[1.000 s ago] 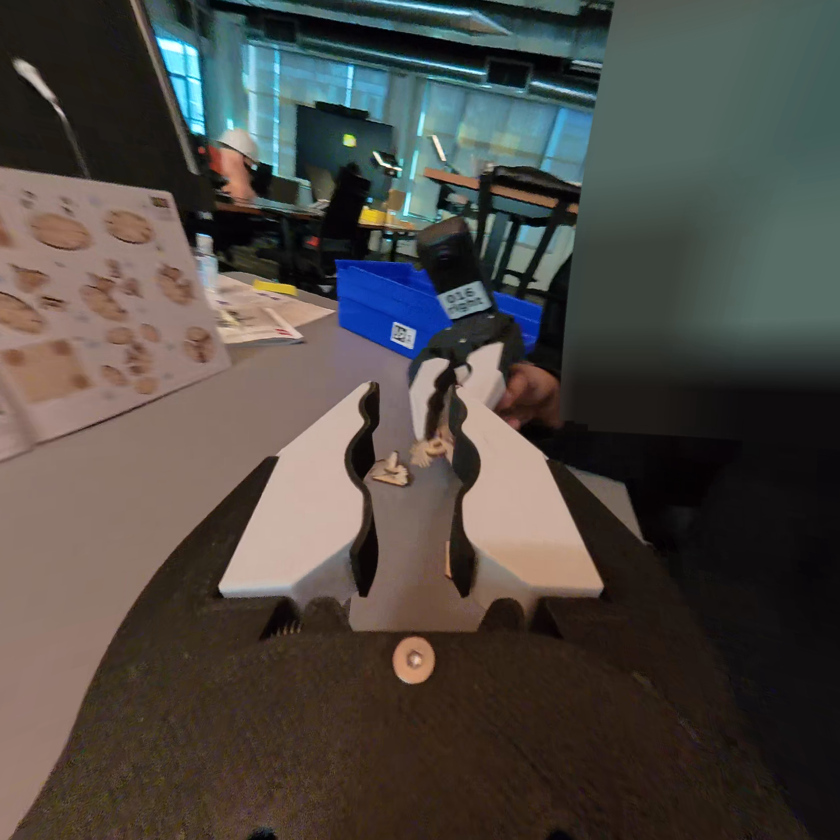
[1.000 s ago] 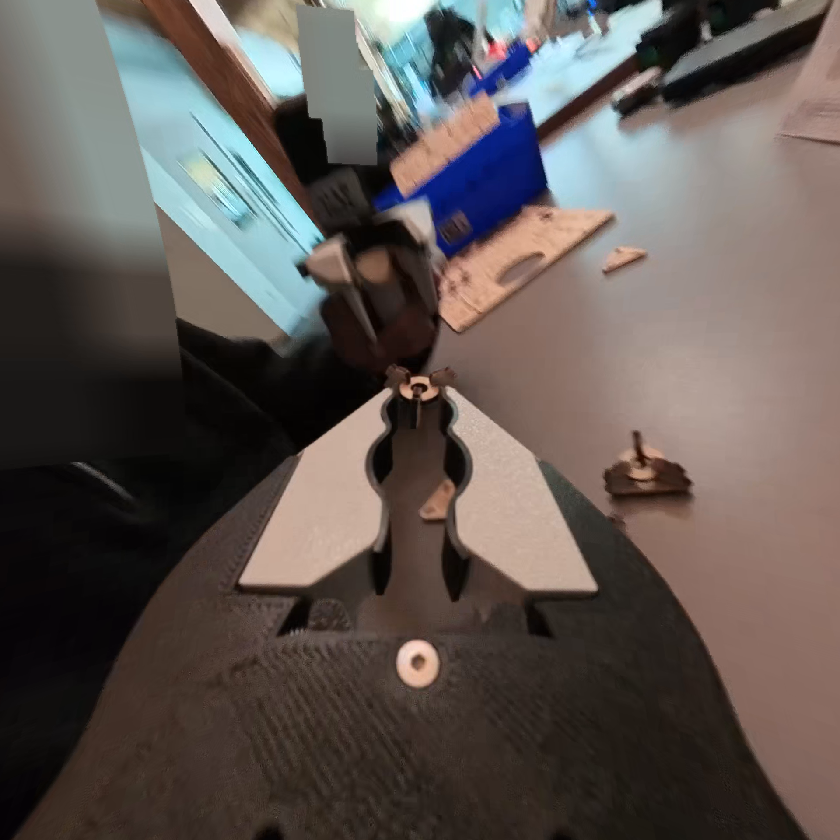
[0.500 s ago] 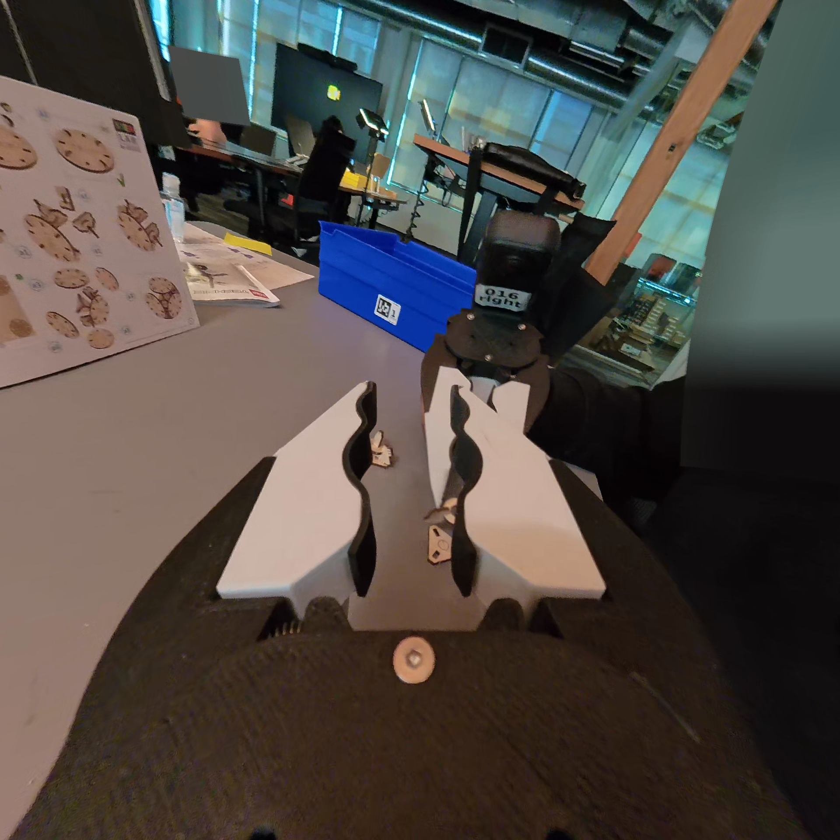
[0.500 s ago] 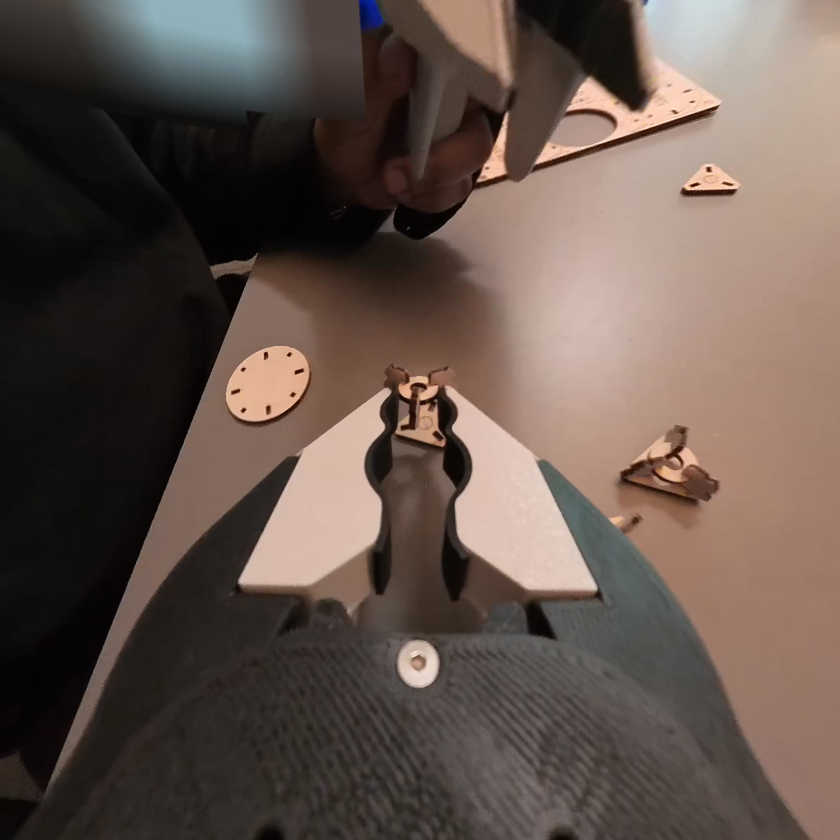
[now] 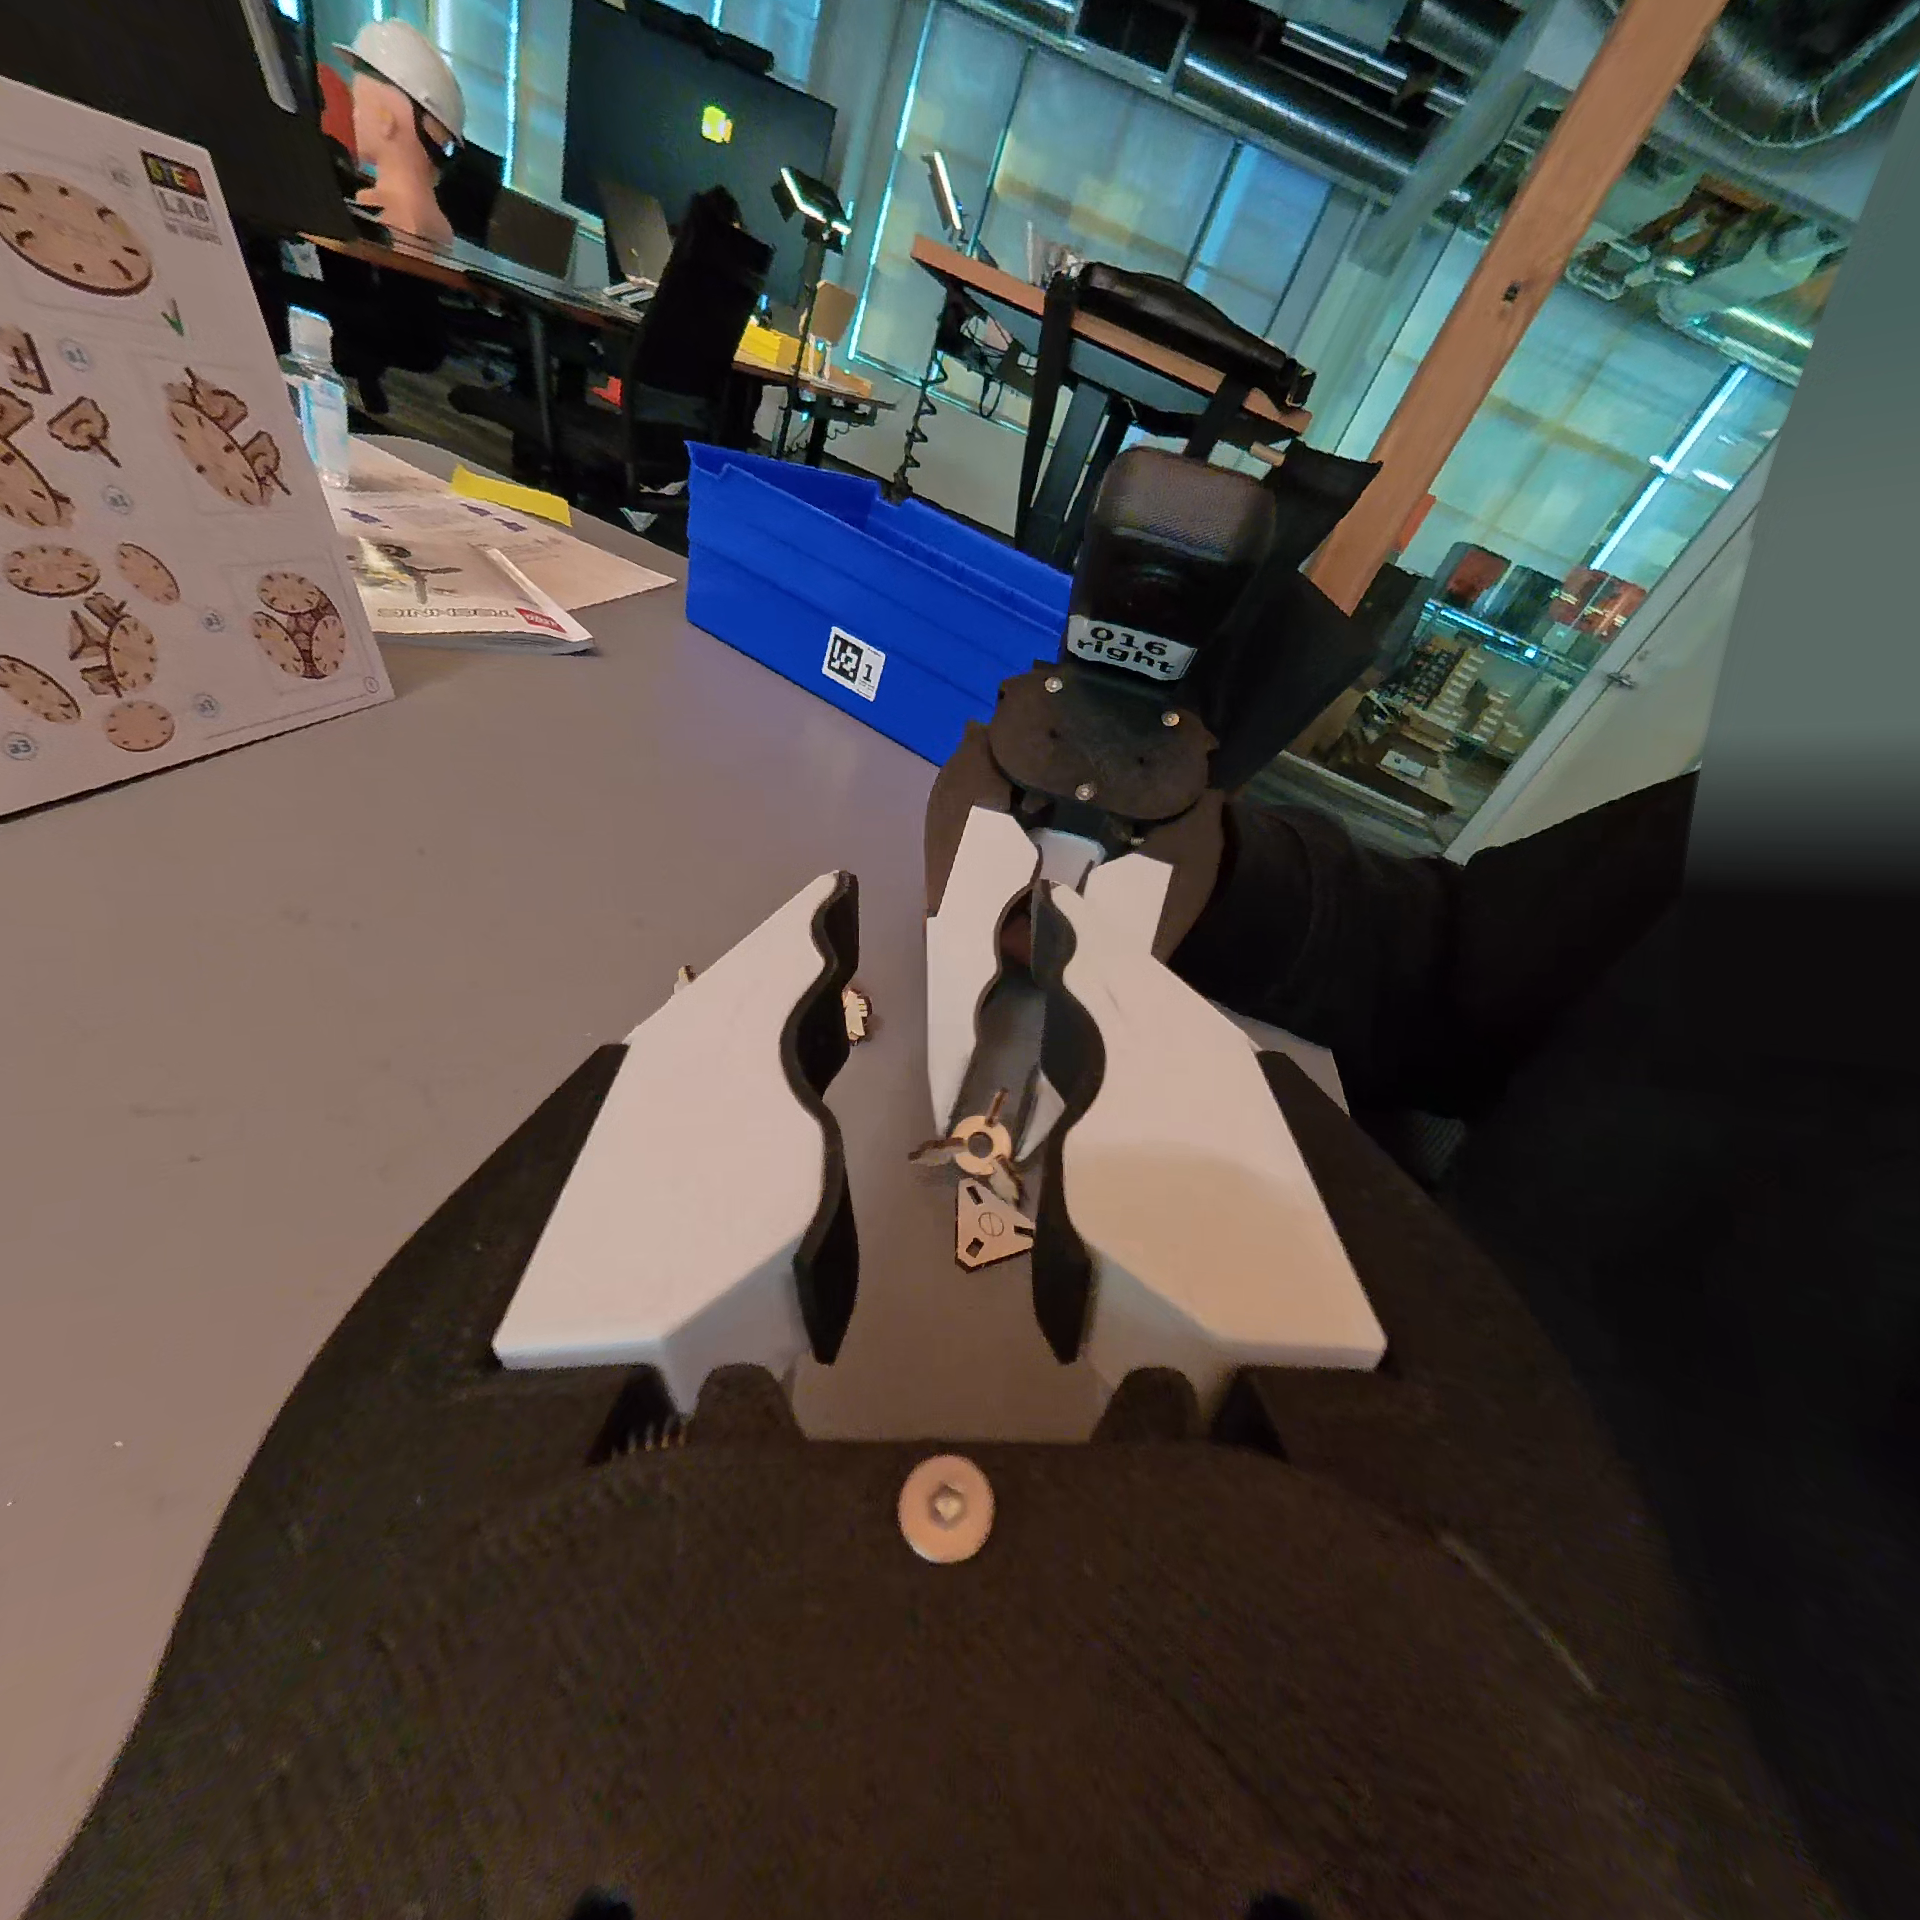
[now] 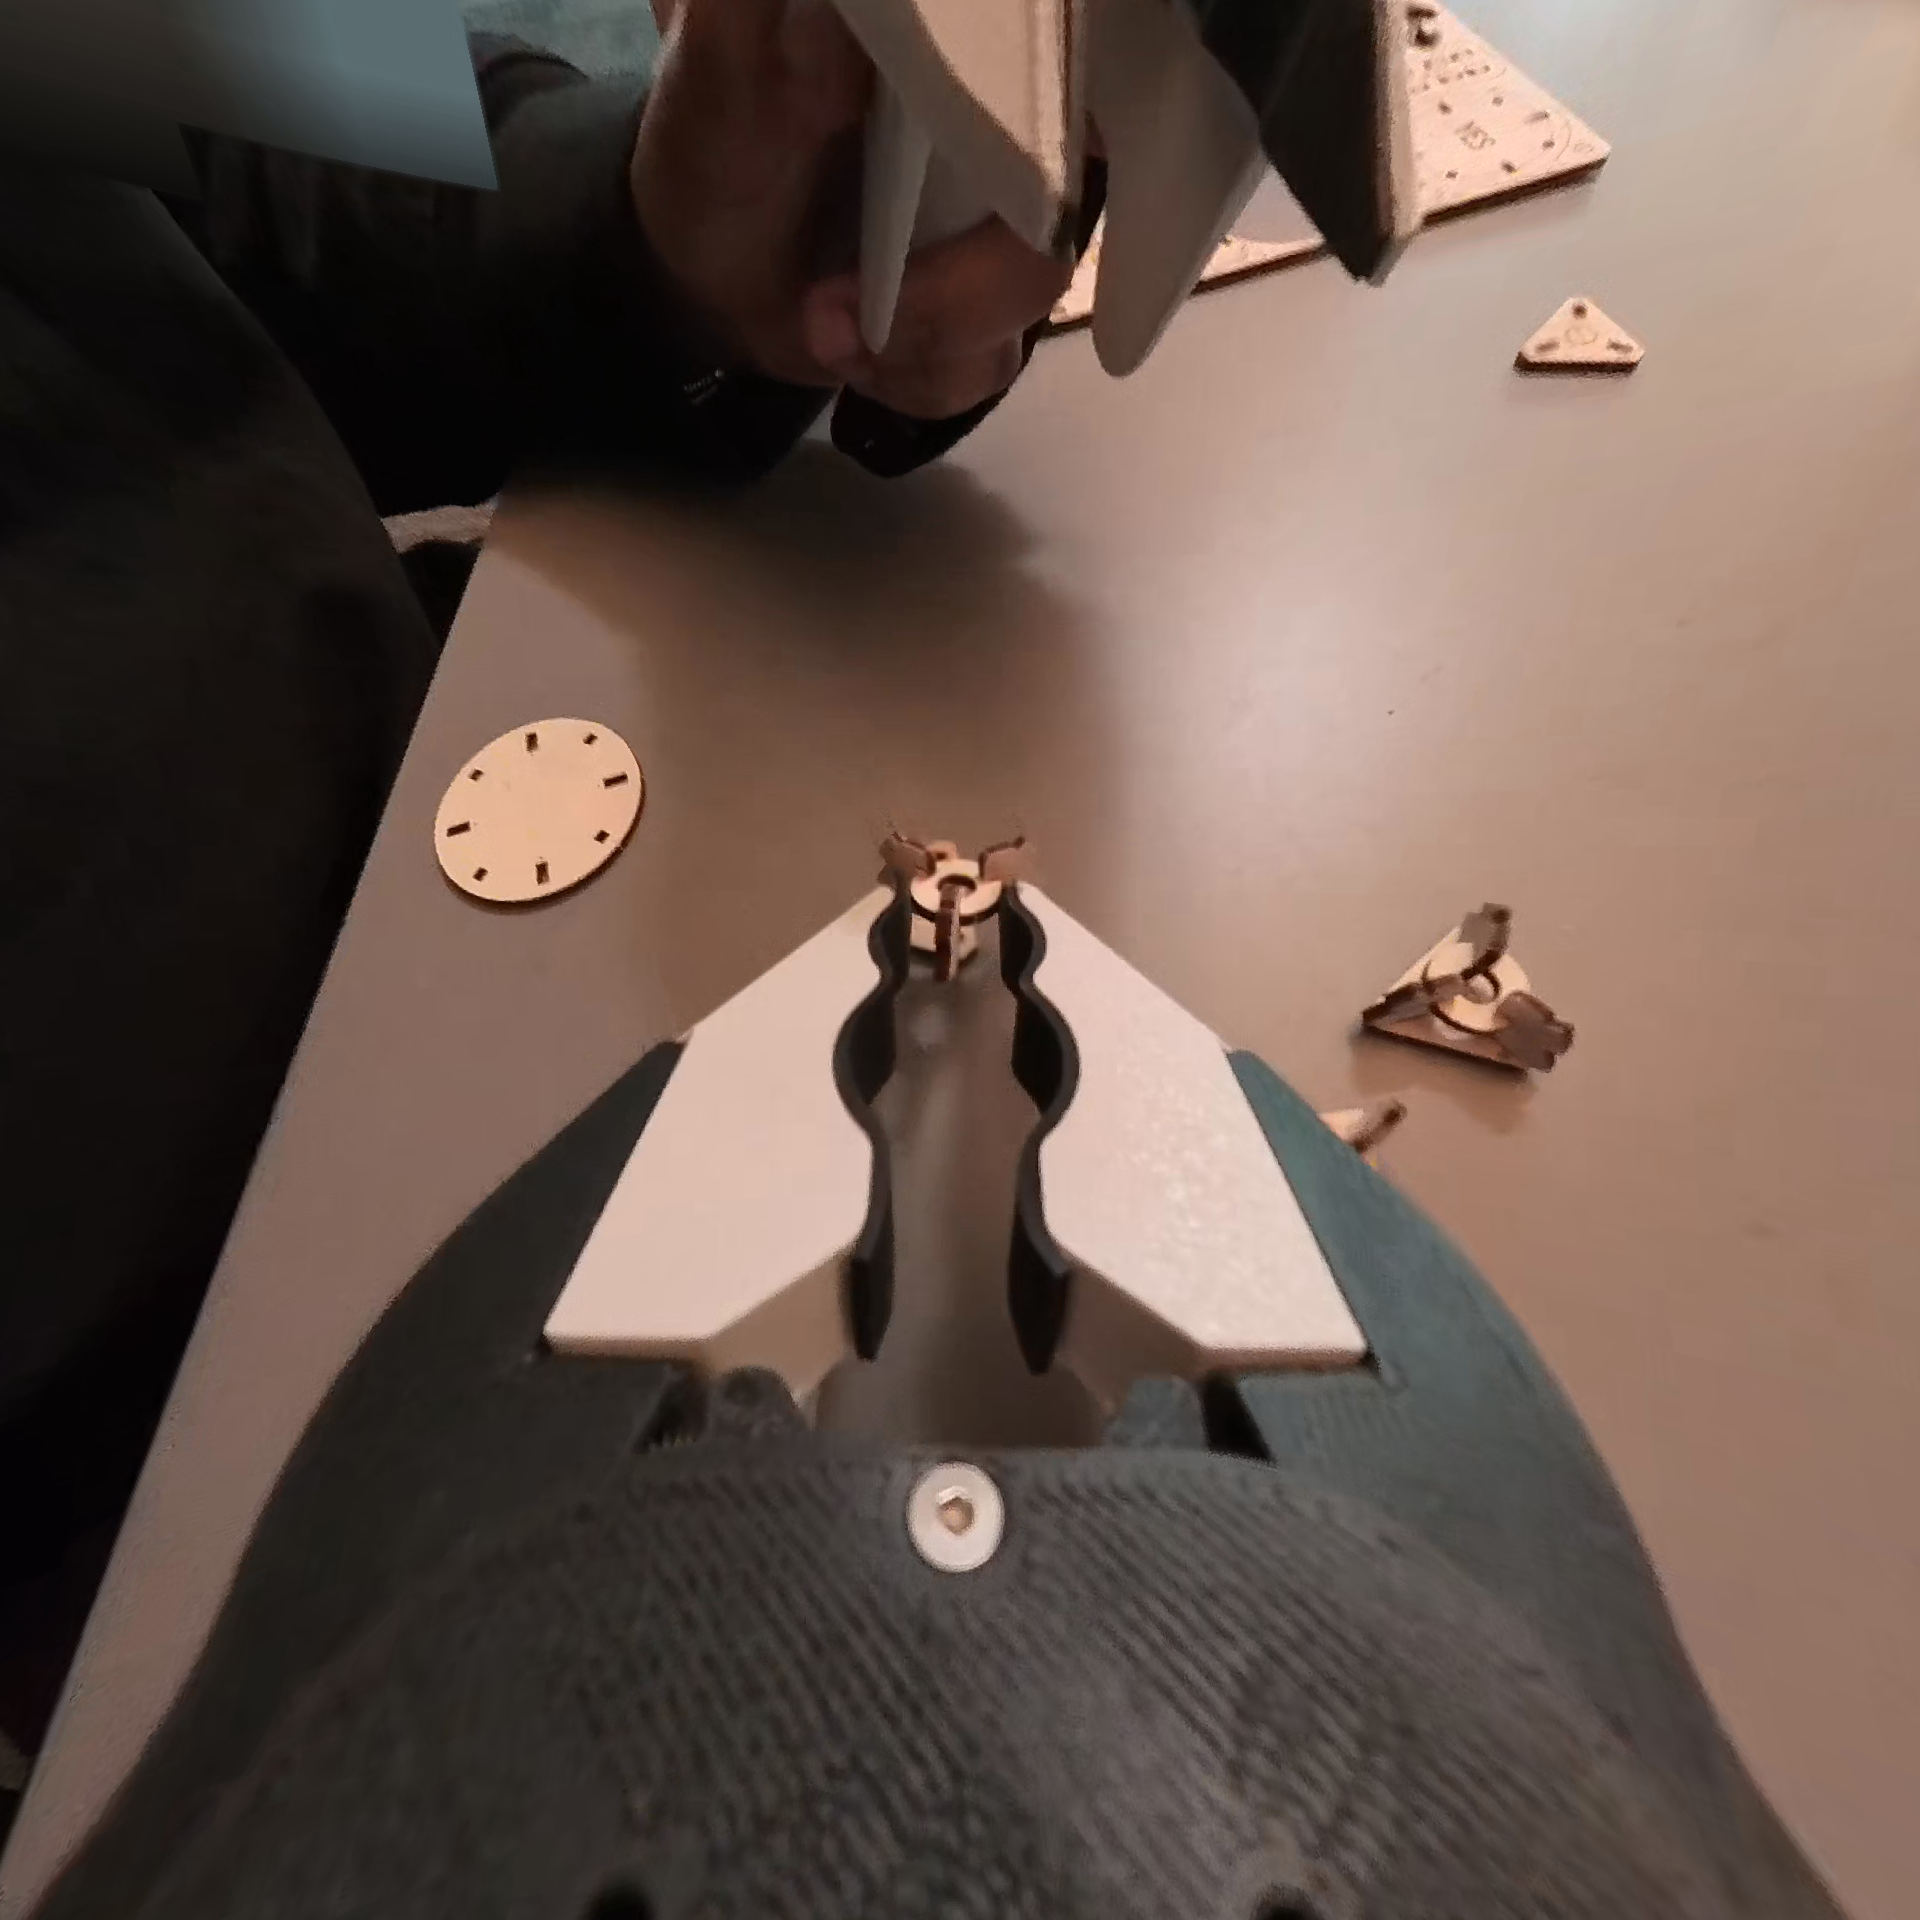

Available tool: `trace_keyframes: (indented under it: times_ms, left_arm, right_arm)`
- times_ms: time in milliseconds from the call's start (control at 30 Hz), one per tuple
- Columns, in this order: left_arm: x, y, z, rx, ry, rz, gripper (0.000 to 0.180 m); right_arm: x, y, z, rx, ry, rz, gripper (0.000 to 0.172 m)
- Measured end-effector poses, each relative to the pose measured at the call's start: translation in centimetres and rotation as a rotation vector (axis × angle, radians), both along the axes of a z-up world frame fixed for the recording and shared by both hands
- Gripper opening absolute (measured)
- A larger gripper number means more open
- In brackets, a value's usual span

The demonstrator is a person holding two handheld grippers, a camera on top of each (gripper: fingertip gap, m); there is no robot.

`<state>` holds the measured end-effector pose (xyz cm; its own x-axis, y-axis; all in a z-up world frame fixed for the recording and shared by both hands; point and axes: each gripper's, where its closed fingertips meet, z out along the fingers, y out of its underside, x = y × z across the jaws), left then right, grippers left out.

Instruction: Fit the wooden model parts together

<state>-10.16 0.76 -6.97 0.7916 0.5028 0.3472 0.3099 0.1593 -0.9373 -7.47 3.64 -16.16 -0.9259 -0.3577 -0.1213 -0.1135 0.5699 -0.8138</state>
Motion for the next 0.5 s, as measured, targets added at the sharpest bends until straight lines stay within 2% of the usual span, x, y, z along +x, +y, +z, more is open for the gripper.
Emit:
trace_keyframes:
  times_ms: [100,500]
  left_arm:
    - [0.0,0.0,0.0,-0.003,-0.001,0.001,0.031]
    - [0.0,0.0,-0.1,-0.001,-0.007,-0.002,0.032]
  right_arm:
    - [-1.0,0.5,-1.0,0.071,0.003,-0.042,0.015]
    - [-1.6,0.4,-0.7,0.056,-0.026,-0.077,0.015]
